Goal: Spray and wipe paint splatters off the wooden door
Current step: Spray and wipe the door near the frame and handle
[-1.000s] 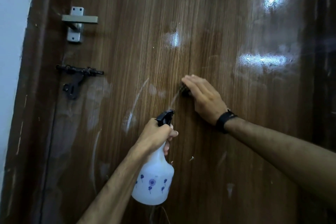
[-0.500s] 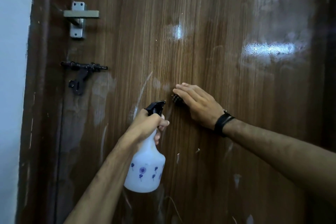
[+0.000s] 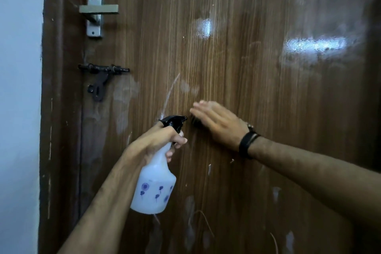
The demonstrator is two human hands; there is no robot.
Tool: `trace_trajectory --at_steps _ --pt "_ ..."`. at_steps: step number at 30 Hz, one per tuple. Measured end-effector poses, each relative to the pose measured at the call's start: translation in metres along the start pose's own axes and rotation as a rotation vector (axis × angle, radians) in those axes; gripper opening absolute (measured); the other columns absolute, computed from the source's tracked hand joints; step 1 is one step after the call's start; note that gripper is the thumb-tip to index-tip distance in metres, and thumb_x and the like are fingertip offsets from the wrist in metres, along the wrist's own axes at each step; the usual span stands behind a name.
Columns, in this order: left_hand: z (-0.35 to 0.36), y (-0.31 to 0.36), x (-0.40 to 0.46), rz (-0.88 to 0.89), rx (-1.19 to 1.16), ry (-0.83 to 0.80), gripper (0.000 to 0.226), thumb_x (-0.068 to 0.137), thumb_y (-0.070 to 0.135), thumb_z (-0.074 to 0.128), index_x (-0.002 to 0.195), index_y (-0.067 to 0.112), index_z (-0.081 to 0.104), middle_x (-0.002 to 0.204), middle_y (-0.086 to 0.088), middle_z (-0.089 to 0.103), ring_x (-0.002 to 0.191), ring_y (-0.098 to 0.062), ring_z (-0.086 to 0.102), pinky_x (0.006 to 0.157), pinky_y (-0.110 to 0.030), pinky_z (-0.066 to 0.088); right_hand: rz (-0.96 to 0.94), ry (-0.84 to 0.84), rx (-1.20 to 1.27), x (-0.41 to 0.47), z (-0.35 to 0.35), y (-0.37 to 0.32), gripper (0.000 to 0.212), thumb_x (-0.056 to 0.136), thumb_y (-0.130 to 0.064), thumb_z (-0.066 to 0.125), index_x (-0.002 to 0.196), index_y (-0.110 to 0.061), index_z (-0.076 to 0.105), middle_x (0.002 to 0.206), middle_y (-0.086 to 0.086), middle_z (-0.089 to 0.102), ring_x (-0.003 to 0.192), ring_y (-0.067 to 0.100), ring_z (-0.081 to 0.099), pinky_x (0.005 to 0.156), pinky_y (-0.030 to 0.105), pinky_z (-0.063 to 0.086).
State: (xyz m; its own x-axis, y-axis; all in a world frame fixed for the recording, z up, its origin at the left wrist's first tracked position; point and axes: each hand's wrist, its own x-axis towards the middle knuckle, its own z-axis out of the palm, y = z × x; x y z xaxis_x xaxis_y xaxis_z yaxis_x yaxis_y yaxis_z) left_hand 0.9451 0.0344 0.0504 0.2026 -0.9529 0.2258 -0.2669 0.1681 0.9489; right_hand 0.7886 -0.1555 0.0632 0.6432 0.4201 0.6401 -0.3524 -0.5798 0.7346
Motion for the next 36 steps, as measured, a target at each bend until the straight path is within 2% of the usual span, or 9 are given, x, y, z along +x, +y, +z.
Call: trace_trajectory --at_steps 3,6,11,13,18,22,24,29,36 --pt "0.0 0.0 -0.007 -0.006 0.007 0.018 0.021 0.091 0.0 0.058 0.073 0.009 0.052 0.057 -0.003 0.051 0.04 -0.013 0.038 0.044 -0.023 0.035 -0.172 -0.126 -0.005 -0.026 0.01 -0.026 0.056 0.089 -0.006 0.065 0.142 -0.004 0.048 0.144 0.018 0.051 0.134 0.032 0.05 0.11 0.047 0.043" --pt "-0.007 -0.002 -0.011 -0.01 0.018 0.004 0.015 0.091 0.003 0.06 0.079 0.009 0.054 0.069 -0.007 0.054 0.043 -0.013 0.039 0.044 -0.023 0.036 -0.199 -0.163 0.022 -0.022 0.005 -0.023 0.056 0.088 -0.009 0.061 0.142 -0.006 0.049 0.144 0.017 0.052 0.133 0.031 0.05 0.11 0.045 0.042" --pt "-0.026 -0.007 -0.01 0.011 0.056 0.002 0.021 0.093 0.006 0.061 0.074 0.011 0.054 0.075 -0.008 0.054 0.044 -0.013 0.04 0.043 -0.024 0.038 0.177 0.003 0.068 0.031 -0.011 0.009 0.053 0.089 0.005 0.054 0.141 -0.003 0.048 0.143 0.019 0.05 0.133 0.034 0.046 0.113 0.048 0.039" --pt "-0.029 -0.009 -0.01 0.017 0.058 0.016 0.021 0.093 0.005 0.06 0.074 0.012 0.054 0.076 -0.008 0.054 0.045 -0.013 0.04 0.044 -0.024 0.037 0.196 0.037 0.043 0.039 -0.012 0.011 0.05 0.091 0.005 0.056 0.139 -0.002 0.05 0.139 0.019 0.053 0.128 0.034 0.048 0.11 0.047 0.041" --pt "-0.025 -0.011 -0.005 0.041 -0.021 0.137 0.01 0.091 0.003 0.061 0.084 0.008 0.056 0.071 -0.007 0.054 0.044 -0.013 0.04 0.046 -0.025 0.037 -0.139 -0.138 -0.017 0.003 0.001 -0.017 0.06 0.083 -0.009 0.067 0.141 -0.008 0.05 0.14 0.017 0.055 0.13 0.032 0.052 0.111 0.045 0.036" --pt "-0.011 -0.008 -0.001 0.095 -0.087 0.259 0.011 0.088 0.003 0.064 0.08 0.004 0.057 0.065 -0.008 0.051 0.043 -0.015 0.043 0.047 -0.027 0.039 -0.344 -0.212 -0.007 -0.022 0.002 -0.027 0.054 0.087 -0.015 0.06 0.141 -0.011 0.053 0.138 0.011 0.058 0.13 0.026 0.053 0.113 0.039 0.031" --pt "-0.007 -0.004 -0.002 0.159 -0.122 0.265 0.007 0.089 0.003 0.063 0.085 0.006 0.058 0.072 -0.011 0.051 0.044 -0.015 0.044 0.048 -0.027 0.04 -0.261 -0.193 0.034 -0.013 0.001 -0.017 0.058 0.086 -0.015 0.058 0.143 -0.011 0.049 0.141 0.012 0.054 0.133 0.027 0.049 0.113 0.043 0.037" --pt "0.0 0.001 0.007 0.209 -0.142 0.271 0.009 0.089 0.004 0.063 0.088 0.011 0.057 0.075 -0.007 0.052 0.046 -0.014 0.044 0.047 -0.028 0.042 0.226 0.074 0.083 0.053 -0.012 0.035 0.05 0.091 0.0 0.048 0.14 -0.006 0.047 0.137 0.018 0.053 0.128 0.034 0.05 0.107 0.049 0.045" --pt "0.012 0.003 0.023 0.176 -0.217 0.331 0.014 0.088 0.002 0.061 0.08 0.011 0.053 0.067 -0.005 0.051 0.043 -0.014 0.043 0.045 -0.026 0.042 0.263 0.184 0.067 0.068 -0.006 0.042 0.038 0.094 0.001 0.054 0.132 -0.004 0.05 0.133 0.017 0.058 0.126 0.033 0.053 0.109 0.045 0.044"
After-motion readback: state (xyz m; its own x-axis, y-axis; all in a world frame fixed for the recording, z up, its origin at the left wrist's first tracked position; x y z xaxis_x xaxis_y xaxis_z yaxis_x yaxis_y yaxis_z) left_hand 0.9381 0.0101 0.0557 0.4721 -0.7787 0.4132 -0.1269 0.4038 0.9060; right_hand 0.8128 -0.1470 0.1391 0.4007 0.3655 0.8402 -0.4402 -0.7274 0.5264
